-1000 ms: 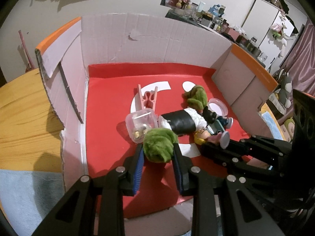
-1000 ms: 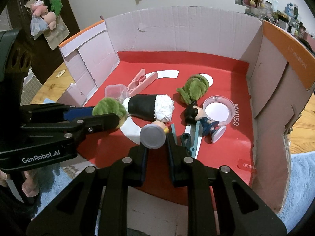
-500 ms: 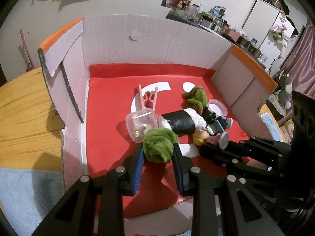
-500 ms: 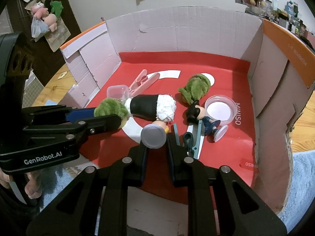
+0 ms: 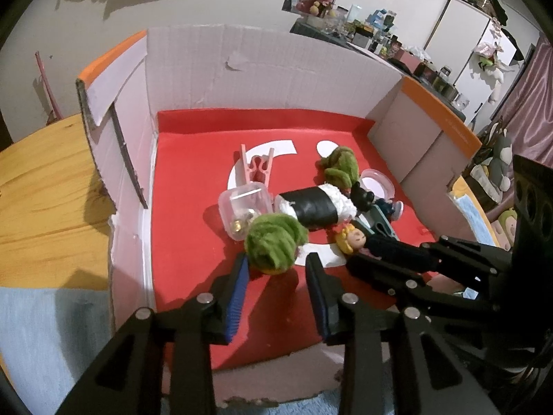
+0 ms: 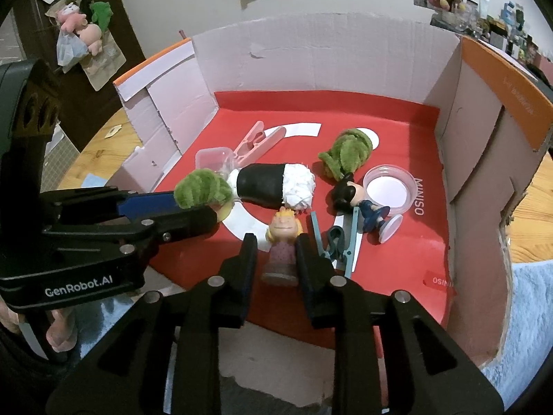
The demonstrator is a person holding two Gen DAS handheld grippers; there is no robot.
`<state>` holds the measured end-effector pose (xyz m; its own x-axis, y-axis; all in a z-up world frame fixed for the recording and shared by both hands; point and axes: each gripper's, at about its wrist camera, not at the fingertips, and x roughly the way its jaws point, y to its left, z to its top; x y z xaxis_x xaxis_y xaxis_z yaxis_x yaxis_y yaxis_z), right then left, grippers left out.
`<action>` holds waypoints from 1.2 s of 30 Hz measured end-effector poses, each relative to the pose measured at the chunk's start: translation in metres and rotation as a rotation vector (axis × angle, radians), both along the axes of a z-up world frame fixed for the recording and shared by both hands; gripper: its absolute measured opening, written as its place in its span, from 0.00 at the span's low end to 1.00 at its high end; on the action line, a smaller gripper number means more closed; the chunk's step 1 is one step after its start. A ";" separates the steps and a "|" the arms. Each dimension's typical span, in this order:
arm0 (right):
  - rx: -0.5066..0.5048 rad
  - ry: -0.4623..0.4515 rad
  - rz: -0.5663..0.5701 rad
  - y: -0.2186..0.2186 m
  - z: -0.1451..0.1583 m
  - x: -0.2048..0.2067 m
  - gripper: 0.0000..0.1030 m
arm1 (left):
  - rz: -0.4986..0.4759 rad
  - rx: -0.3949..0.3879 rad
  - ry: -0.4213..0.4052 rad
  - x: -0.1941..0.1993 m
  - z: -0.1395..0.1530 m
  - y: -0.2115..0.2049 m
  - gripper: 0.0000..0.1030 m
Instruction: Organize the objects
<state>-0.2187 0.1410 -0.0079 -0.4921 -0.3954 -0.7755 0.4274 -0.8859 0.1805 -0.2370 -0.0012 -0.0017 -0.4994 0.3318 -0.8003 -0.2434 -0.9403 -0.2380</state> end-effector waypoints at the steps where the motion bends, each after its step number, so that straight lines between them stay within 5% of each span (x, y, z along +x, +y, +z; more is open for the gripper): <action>1: -0.002 0.002 0.000 0.000 0.001 0.001 0.22 | 0.000 0.000 0.000 0.000 0.000 0.000 0.36; 9: -0.003 0.013 -0.003 0.001 0.004 0.007 0.23 | 0.009 0.000 0.011 0.004 0.003 0.000 0.36; 21: -0.010 0.038 0.003 0.000 0.017 0.023 0.23 | 0.030 -0.015 0.051 0.023 0.014 -0.002 0.51; 24: -0.011 0.044 0.001 0.001 0.019 0.027 0.39 | 0.045 -0.016 0.059 0.027 0.017 -0.006 0.55; 25: -0.011 0.046 0.000 0.001 0.021 0.028 0.56 | 0.047 -0.011 0.058 0.029 0.017 -0.008 0.55; 26: -0.010 0.051 -0.002 0.001 0.022 0.030 0.60 | 0.049 -0.007 0.057 0.029 0.018 -0.009 0.55; 36: -0.016 0.079 -0.009 0.002 0.032 0.040 0.60 | 0.068 -0.021 0.079 0.041 0.024 -0.014 0.61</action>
<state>-0.1787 0.1433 0.0244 -0.5554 -0.4026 -0.7276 0.4325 -0.8872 0.1608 -0.1962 -0.0152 0.0219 -0.5819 0.2786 -0.7640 -0.1957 -0.9598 -0.2010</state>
